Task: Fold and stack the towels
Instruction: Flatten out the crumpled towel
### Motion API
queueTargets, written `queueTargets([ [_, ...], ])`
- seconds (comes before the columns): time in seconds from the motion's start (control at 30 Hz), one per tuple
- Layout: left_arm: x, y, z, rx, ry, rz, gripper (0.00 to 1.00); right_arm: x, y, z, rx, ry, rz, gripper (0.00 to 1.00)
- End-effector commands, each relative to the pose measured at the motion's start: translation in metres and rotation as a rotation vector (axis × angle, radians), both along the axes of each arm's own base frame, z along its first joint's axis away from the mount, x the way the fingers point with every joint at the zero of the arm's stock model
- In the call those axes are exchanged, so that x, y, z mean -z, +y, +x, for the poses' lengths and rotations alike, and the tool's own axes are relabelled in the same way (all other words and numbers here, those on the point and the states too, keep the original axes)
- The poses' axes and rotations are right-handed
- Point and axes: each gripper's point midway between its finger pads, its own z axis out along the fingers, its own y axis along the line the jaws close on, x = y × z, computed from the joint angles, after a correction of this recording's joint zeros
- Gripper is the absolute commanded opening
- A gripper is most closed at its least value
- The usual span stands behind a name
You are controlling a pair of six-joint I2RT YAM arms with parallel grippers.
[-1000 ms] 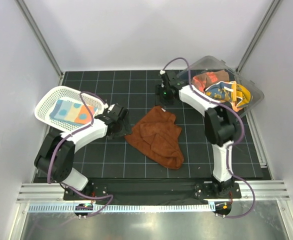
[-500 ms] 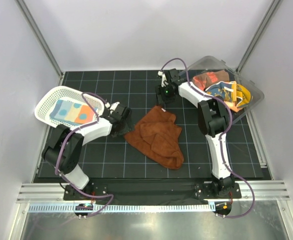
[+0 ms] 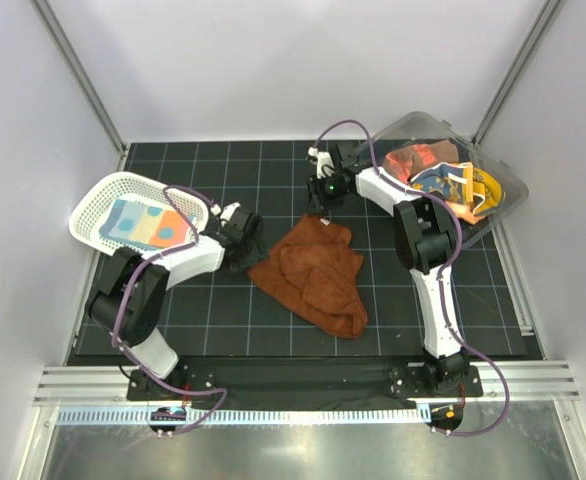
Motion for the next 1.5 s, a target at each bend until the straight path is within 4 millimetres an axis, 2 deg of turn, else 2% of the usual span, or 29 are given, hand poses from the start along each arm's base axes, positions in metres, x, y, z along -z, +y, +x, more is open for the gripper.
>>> queueTargets([
  [0.0, 0.013, 0.004, -0.02, -0.006, 0.063, -0.012, 0.6, 0.018, -0.006, -0.018, -0.035, 0.043, -0.049, 0.42],
  [0.07, 0.012, 0.005, -0.023, -0.007, 0.061, -0.011, 0.61, 0.019, -0.008, -0.017, -0.031, 0.043, -0.059, 0.36],
  [0.1, 0.012, 0.007, -0.026, -0.004, 0.069, -0.005, 0.62, 0.02, -0.009, -0.017, -0.028, 0.042, -0.066, 0.25],
  [0.17, 0.011, 0.008, -0.03, 0.001, 0.068, -0.006, 0.65, 0.019, -0.012, -0.013, -0.002, 0.029, -0.081, 0.17],
  [0.2, 0.01, 0.007, -0.031, 0.007, 0.064, -0.011, 0.65, 0.018, -0.012, -0.011, 0.005, 0.017, -0.079, 0.08],
  [0.27, 0.007, 0.001, -0.033, 0.025, 0.053, -0.034, 0.66, 0.018, -0.014, -0.009, 0.03, 0.011, -0.085, 0.01],
  [0.43, 0.009, -0.006, -0.038, 0.038, 0.062, -0.037, 0.65, 0.015, -0.014, -0.009, 0.041, 0.004, -0.079, 0.01],
  [0.53, 0.019, -0.003, -0.04, 0.029, 0.086, -0.005, 0.57, 0.015, -0.014, -0.012, 0.06, 0.021, -0.074, 0.01],
  [0.6, 0.023, -0.001, -0.039, 0.019, 0.093, 0.005, 0.44, 0.014, -0.015, -0.013, 0.062, 0.019, -0.072, 0.01],
  [0.63, 0.025, -0.001, -0.039, 0.018, 0.097, 0.01, 0.31, 0.013, -0.015, -0.015, 0.063, 0.019, -0.071, 0.01],
  [0.7, 0.025, 0.0, -0.036, 0.017, 0.091, 0.025, 0.21, 0.011, -0.016, -0.016, 0.072, 0.018, -0.068, 0.01],
  [0.77, 0.019, 0.0, -0.029, 0.027, 0.082, 0.05, 0.04, 0.004, -0.017, -0.016, 0.093, 0.01, -0.071, 0.01],
  [0.83, 0.008, 0.007, -0.021, 0.055, 0.053, 0.115, 0.0, -0.003, -0.028, -0.014, 0.178, 0.009, -0.108, 0.01],
  [0.87, -0.007, 0.006, -0.013, 0.071, 0.035, 0.136, 0.0, -0.027, -0.033, -0.011, 0.219, -0.033, -0.107, 0.01],
  [0.9, -0.019, 0.006, -0.008, 0.091, 0.013, 0.151, 0.0, -0.039, -0.042, -0.007, 0.279, -0.072, -0.133, 0.01],
  [0.93, -0.031, 0.007, -0.004, 0.14, -0.013, 0.177, 0.0, -0.04, -0.05, -0.017, 0.335, -0.053, -0.138, 0.01],
  [0.97, -0.061, 0.0, 0.004, 0.165, -0.081, 0.145, 0.0, -0.084, -0.054, -0.022, 0.375, -0.126, -0.102, 0.01],
  [1.0, -0.076, -0.005, 0.004, 0.211, -0.114, 0.127, 0.0, -0.098, -0.061, -0.027, 0.42, -0.16, -0.108, 0.01],
  [1.03, -0.093, -0.013, 0.001, 0.281, -0.149, 0.102, 0.0, -0.102, -0.067, -0.047, 0.437, -0.152, -0.105, 0.01],
  [1.07, -0.126, -0.019, -0.001, 0.317, -0.225, 0.049, 0.0, -0.147, -0.06, -0.065, 0.422, -0.235, -0.045, 0.01],
  [1.1, -0.144, -0.023, -0.005, 0.346, -0.262, 0.011, 0.0, -0.166, -0.065, -0.079, 0.436, -0.285, -0.044, 0.01],
  [1.13, -0.162, -0.026, -0.01, 0.376, -0.295, -0.019, 0.0, -0.172, -0.071, -0.096, 0.453, -0.318, -0.076, 0.01],
  [1.17, -0.177, -0.035, -0.02, 0.424, -0.311, -0.081, 0.0, -0.187, -0.07, -0.11, 0.458, -0.341, -0.056, 0.01],
  [1.2, -0.213, -0.035, -0.031, 0.444, -0.393, -0.134, 0.0, -0.229, -0.064, -0.142, 0.428, -0.414, 0.012, 0.01],
  [1.27, -0.248, -0.044, -0.055, 0.519, -0.453, -0.24, 0.0, -0.26, -0.074, -0.169, 0.471, -0.489, 0.041, 0.01],
  [1.3, -0.277, -0.042, -0.069, 0.539, -0.518, -0.289, 0.0, -0.287, -0.076, -0.197, 0.45, -0.529, 0.108, 0.01],
  [1.4, -0.32, -0.046, -0.108, 0.638, -0.59, -0.425, 0.0, -0.33, -0.076, -0.234, 0.394, -0.586, 0.298, 0.01],
  [1.43, -0.33, -0.047, -0.115, 0.661, -0.614, -0.457, 0.0, -0.342, -0.085, -0.253, 0.381, -0.619, 0.38, 0.01],
  [1.47, -0.337, -0.049, -0.122, 0.67, -0.614, -0.49, 0.0, -0.355, -0.08, -0.262, 0.344, -0.637, 0.46, 0.01],
])
